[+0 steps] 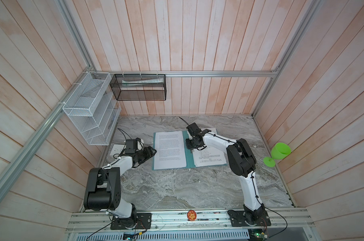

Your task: Put the files into the folder

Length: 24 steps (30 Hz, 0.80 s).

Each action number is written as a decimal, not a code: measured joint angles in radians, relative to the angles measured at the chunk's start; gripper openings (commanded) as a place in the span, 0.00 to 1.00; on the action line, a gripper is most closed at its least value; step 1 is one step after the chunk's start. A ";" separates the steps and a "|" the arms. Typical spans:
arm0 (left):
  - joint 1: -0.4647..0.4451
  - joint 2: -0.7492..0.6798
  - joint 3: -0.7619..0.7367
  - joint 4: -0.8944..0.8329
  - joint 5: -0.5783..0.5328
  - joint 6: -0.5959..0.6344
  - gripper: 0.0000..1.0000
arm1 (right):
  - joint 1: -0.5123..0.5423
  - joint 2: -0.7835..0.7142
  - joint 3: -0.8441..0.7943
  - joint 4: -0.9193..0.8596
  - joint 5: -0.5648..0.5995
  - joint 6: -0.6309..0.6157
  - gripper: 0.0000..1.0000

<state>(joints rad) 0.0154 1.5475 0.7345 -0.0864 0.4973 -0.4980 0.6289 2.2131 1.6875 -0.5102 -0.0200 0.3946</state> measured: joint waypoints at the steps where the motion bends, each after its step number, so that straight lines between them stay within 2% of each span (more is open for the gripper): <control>1: 0.000 0.004 0.000 0.000 0.000 0.000 0.69 | 0.000 0.001 0.000 0.000 0.000 0.000 0.20; 4: 0.000 0.009 -0.001 0.000 0.000 0.000 0.68 | 0.000 0.008 0.000 0.004 -0.001 0.002 0.18; 7: 0.000 0.008 -0.010 0.010 0.000 0.000 0.68 | -0.002 0.007 -0.013 0.023 -0.016 0.012 0.08; 24: -0.002 -0.078 -0.108 -0.080 -0.060 -0.007 0.67 | -0.031 -0.024 -0.114 0.188 -0.166 0.084 0.08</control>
<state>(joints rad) 0.0135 1.4696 0.6266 -0.1665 0.4377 -0.5053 0.5983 2.1895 1.5730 -0.3218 -0.1860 0.4782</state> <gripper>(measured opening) 0.676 0.081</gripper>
